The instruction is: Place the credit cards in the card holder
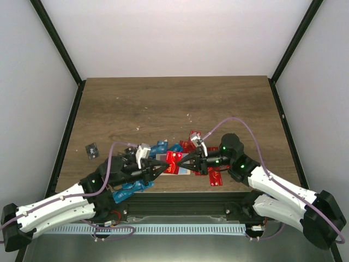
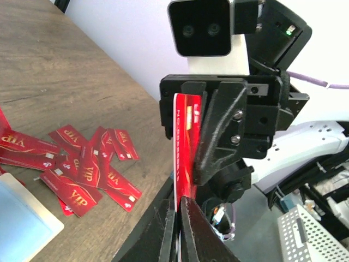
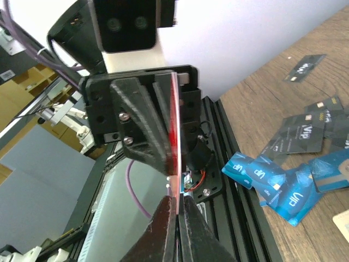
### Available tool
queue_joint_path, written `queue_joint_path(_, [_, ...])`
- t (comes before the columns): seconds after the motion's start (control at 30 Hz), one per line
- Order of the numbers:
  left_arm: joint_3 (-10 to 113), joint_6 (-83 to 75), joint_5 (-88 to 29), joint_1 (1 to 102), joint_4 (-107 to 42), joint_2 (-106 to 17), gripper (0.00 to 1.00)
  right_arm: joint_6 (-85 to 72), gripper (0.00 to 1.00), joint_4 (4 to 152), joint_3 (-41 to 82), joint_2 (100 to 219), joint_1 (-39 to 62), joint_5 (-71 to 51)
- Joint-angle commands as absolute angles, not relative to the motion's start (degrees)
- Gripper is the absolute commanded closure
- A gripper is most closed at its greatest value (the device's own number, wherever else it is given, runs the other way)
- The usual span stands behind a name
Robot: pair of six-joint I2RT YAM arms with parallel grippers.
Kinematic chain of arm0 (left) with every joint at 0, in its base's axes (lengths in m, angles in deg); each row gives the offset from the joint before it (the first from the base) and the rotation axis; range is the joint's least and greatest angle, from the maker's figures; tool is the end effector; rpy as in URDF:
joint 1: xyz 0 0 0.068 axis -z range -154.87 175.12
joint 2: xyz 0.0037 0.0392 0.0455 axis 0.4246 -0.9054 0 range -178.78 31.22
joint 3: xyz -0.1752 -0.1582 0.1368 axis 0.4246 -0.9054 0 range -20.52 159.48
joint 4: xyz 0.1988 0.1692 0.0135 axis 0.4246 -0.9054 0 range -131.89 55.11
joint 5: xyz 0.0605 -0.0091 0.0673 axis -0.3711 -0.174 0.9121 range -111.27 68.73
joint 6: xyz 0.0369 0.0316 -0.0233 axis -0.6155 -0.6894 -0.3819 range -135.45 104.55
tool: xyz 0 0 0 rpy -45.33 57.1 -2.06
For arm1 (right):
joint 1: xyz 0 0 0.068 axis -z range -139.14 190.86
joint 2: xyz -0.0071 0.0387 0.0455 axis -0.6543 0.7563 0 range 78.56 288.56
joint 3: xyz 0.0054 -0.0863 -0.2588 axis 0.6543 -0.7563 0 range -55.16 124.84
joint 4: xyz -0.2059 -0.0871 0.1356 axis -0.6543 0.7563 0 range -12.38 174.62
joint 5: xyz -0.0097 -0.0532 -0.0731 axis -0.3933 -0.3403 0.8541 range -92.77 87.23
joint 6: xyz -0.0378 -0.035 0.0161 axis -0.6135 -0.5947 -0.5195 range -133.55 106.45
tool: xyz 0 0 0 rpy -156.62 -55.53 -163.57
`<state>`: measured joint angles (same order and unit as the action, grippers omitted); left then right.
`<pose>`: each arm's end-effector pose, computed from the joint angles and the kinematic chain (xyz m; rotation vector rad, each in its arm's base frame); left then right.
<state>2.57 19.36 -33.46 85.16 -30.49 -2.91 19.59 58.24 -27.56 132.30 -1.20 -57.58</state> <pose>0.0741 -0.1436 0.2611 0.5875 1.8035 -1.3743 0.1319 0.1584 0.2612 -0.9668 1.7304 1.7156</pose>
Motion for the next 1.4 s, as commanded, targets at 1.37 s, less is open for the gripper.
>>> queue_joint_path(1.37, [-3.7, 29.8, -47.7, 65.1, -17.7, -36.5, 0.96, 21.1, 0.83, 82.1, -22.6, 159.0, -1.0, -14.9])
